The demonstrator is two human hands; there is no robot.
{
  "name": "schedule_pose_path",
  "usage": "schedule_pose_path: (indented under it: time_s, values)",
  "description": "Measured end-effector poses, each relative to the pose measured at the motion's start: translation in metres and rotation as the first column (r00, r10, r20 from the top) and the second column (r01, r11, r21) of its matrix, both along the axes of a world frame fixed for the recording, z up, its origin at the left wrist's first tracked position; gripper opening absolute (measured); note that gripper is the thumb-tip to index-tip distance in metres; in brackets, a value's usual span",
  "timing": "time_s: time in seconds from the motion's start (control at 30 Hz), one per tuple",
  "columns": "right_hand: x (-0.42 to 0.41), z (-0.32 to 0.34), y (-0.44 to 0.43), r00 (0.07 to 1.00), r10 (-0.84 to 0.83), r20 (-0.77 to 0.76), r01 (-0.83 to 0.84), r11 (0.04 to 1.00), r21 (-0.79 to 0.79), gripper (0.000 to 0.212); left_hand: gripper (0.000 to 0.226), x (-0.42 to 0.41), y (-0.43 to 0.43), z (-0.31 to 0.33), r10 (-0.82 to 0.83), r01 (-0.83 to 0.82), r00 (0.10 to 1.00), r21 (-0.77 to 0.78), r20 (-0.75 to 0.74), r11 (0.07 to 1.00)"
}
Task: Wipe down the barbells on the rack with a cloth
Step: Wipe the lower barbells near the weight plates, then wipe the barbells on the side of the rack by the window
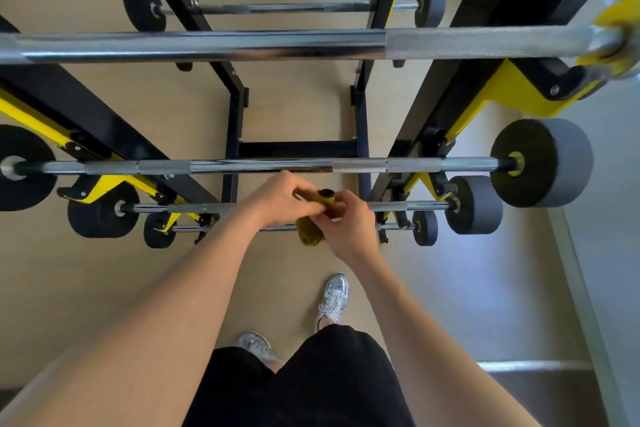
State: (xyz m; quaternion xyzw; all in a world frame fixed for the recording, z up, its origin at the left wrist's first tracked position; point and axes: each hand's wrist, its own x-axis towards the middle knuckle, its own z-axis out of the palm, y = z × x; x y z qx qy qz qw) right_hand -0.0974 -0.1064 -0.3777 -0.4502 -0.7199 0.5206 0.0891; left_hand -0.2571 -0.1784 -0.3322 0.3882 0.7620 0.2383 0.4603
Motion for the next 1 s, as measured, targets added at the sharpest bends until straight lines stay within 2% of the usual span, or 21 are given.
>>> schedule_pose_path:
  time_s: [0.07,0.13,0.23,0.3,0.43,0.53,0.6,0.7,0.8,0.87,1.0]
  values:
    - [0.005,-0.006,-0.006,0.999,0.005,0.045,-0.004,1.0,-0.022,0.033,0.02,-0.003,-0.012,-0.006,-0.006,0.006,0.999,-0.013,-0.037,1.0]
    - [0.01,-0.011,-0.013,0.995,0.076,0.062,-0.075,0.997,-0.018,0.024,0.019,-0.007,-0.025,-0.014,-0.002,0.001,0.998,-0.008,-0.069,1.0]
    - [0.015,-0.025,-0.03,0.992,0.127,0.017,-0.127,0.992,-0.01,0.015,0.021,-0.012,-0.05,-0.03,0.0,-0.001,0.994,-0.016,-0.105,1.0]
    - [0.019,-0.037,-0.047,0.996,0.08,-0.03,-0.079,0.996,0.033,0.009,0.029,-0.011,-0.069,-0.05,0.03,-0.032,0.991,-0.013,-0.127,0.999]
    - [0.018,-0.078,-0.082,0.997,-0.014,-0.071,0.028,0.979,0.201,0.01,0.039,-0.005,-0.105,-0.109,0.091,-0.086,0.99,0.051,-0.104,0.995]
    - [0.008,-0.12,-0.095,0.997,0.015,-0.077,0.011,0.947,0.321,0.01,0.031,-0.003,-0.116,-0.155,0.162,-0.149,0.981,0.128,-0.102,0.981]
    - [-0.003,-0.153,-0.092,0.999,0.027,-0.04,-0.006,0.893,0.449,0.009,0.03,-0.005,-0.114,-0.186,0.176,-0.154,0.978,0.186,-0.113,0.971]
    - [-0.025,-0.197,-0.072,0.996,-0.038,0.078,-0.018,0.79,0.613,0.02,0.038,-0.013,-0.104,-0.232,0.23,-0.179,0.96,0.279,-0.158,0.943]
    - [-0.047,-0.229,-0.048,0.989,-0.127,0.078,0.028,0.672,0.74,0.028,0.045,-0.021,-0.087,-0.275,0.316,-0.199,0.91,0.387,-0.267,0.9]
    - [-0.065,-0.247,-0.036,0.986,-0.164,0.041,0.071,0.617,0.784,0.037,0.04,-0.026,-0.075,-0.295,0.379,-0.198,0.862,0.467,-0.335,0.862]
    - [-0.1,-0.269,-0.016,0.988,-0.156,-0.017,0.11,0.611,0.784,0.046,0.037,-0.036,-0.06,-0.324,0.462,-0.083,0.696,0.577,-0.55,0.813]
